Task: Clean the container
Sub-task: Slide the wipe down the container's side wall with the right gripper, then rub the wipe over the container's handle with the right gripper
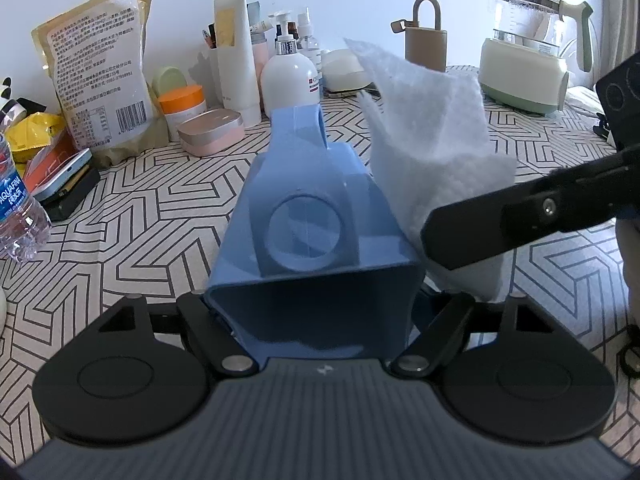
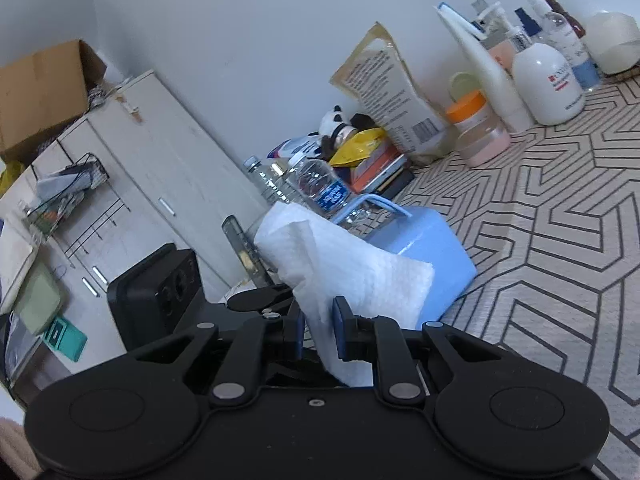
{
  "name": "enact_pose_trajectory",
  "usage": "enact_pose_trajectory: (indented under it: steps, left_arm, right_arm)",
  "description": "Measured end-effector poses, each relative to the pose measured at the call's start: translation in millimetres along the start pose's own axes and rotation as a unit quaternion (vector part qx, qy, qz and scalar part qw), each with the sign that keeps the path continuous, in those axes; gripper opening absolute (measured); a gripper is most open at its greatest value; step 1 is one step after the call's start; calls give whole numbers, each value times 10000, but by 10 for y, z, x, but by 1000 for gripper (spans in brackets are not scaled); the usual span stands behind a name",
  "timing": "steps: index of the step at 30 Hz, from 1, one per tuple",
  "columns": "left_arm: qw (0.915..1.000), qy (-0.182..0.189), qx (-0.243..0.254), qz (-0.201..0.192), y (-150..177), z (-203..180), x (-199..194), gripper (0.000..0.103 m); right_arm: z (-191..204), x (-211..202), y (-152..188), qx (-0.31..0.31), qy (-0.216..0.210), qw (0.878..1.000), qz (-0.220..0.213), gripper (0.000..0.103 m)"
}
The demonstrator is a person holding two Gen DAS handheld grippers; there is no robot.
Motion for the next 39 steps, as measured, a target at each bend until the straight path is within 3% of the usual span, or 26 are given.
enact_pose_trajectory:
  steps: [14, 17, 20, 28, 36, 39]
  left_arm:
    - [9999, 17, -101, -52, -4, 19, -9, 75]
    - [10000, 19, -45, -51, -3, 1, -7, 75]
    - [10000, -6, 13, -42, -2, -19, -3, 75]
    - [9995, 15, 303, -80, 7, -124, -22, 75]
    - [9999, 15, 101, -21, 4, -72, -11, 76]
    - [9999, -70, 55, 58, -7, -64, 27, 83]
  right_arm:
    - [278, 101, 204, 174, 558, 9983, -49, 23]
    - [404, 111, 231, 130, 517, 9985, -91, 22]
    - [557, 126, 248, 47, 416, 9990, -145, 8]
    - [1074, 317, 230, -287, 220, 9992, -168, 8]
    - [1527, 673, 201, -837, 639, 9944, 37, 7]
    - [1592, 682, 229, -763, 617, 9952, -43, 7]
Point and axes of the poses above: each gripper's, at about its wrist camera, not at the fingertips, and x roughly the way its jaws point, z to its left, y to its underside, the point moved 2 cm from there along x, roughly the way its jaws point, and after that the axes turned 8 degrees about -z, right-handed, at the moved point
